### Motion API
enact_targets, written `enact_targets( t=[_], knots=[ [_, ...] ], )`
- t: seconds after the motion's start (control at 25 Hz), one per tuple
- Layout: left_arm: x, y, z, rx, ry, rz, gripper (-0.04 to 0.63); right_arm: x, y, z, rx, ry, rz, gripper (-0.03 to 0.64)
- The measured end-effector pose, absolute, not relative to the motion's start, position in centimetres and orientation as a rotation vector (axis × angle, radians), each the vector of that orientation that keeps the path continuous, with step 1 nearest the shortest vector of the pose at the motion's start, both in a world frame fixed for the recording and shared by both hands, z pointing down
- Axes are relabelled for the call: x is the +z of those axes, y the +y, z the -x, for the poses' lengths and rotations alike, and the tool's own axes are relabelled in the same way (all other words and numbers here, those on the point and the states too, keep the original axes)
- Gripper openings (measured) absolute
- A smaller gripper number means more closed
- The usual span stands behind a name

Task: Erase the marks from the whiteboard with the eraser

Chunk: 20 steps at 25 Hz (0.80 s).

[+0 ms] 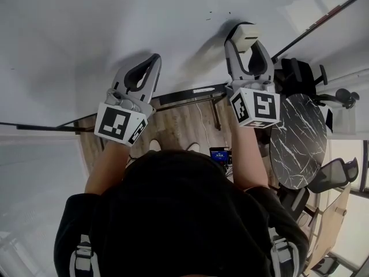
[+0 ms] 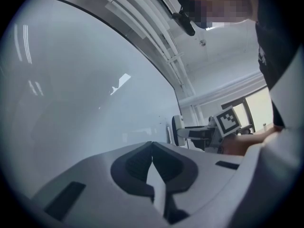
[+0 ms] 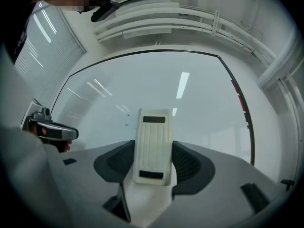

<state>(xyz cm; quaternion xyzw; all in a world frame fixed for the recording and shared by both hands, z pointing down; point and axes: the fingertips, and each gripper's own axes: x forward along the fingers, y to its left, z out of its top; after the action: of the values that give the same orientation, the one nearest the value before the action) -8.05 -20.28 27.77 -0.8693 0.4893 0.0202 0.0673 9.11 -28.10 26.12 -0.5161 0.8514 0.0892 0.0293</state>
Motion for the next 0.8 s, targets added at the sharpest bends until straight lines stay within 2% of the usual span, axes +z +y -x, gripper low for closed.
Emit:
enact_targets(
  t=[0.4, 0.8],
  knots=[
    [25.7, -19.8, 9.4, 0.089, 1.510, 2.538, 0.005, 22.8, -24.1, 1.1, 0.564, 2.732, 1.398, 0.245],
    [25.1, -19.5, 10.1, 0.110, 1.514, 2.519, 0.005, 22.1, -25.6, 2.3, 0.588, 2.687, 1.430, 0.247]
  ],
)
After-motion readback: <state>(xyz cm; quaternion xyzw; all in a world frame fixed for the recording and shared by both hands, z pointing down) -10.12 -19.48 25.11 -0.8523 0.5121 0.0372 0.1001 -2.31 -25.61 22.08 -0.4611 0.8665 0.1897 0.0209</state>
